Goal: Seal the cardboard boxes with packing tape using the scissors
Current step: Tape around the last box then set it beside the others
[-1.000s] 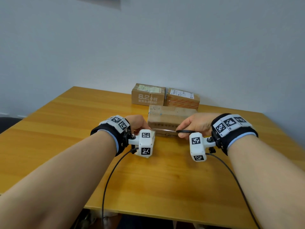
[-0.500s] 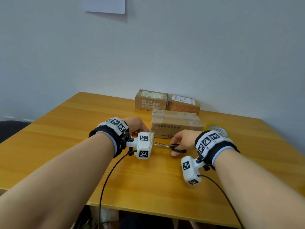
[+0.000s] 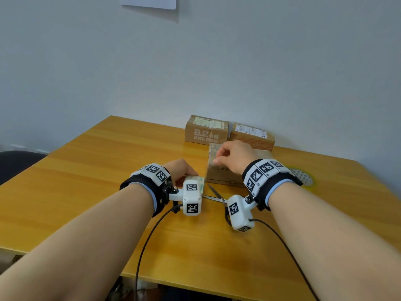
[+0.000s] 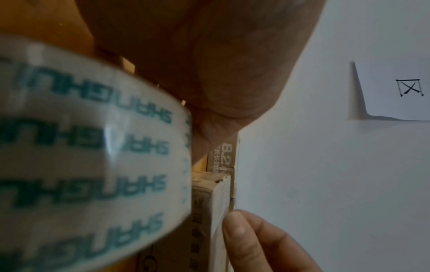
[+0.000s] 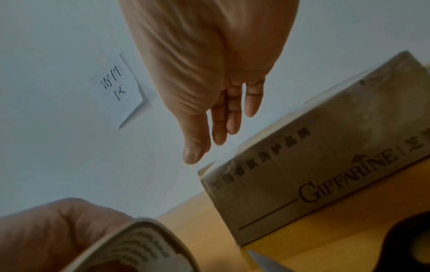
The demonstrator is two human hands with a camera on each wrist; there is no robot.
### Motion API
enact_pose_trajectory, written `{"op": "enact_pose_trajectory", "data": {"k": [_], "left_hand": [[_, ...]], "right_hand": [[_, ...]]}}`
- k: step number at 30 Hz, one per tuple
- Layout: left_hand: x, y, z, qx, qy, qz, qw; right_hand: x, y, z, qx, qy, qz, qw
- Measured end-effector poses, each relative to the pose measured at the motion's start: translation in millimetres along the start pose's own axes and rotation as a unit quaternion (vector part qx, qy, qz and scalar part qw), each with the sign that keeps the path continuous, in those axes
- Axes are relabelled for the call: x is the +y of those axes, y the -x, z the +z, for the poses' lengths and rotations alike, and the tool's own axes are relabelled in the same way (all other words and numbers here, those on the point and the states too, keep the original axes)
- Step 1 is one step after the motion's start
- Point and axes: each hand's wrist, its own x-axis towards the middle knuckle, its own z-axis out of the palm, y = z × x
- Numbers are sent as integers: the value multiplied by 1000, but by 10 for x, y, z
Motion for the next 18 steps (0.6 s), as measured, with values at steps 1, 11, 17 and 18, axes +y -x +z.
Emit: {"op": "enact_pose_trajectory", "data": {"k": [1,11,17,18], "left_hand": [[-14,-26,1,2,4,-1,1000],[-21,-179,19,-2,-28,-4,1000],[-77,-223,-6,-5,-15,-7,1000],[-84,-224,-13,-7,-14,-7,1000]], "right_hand": [[2,-31,36,-9,1,3,1000],[85,-189,273,-26,12,-51,998],[100,-265,254,-60,25,-49,997],[106,-262,260,-66,36,-46,996]]}}
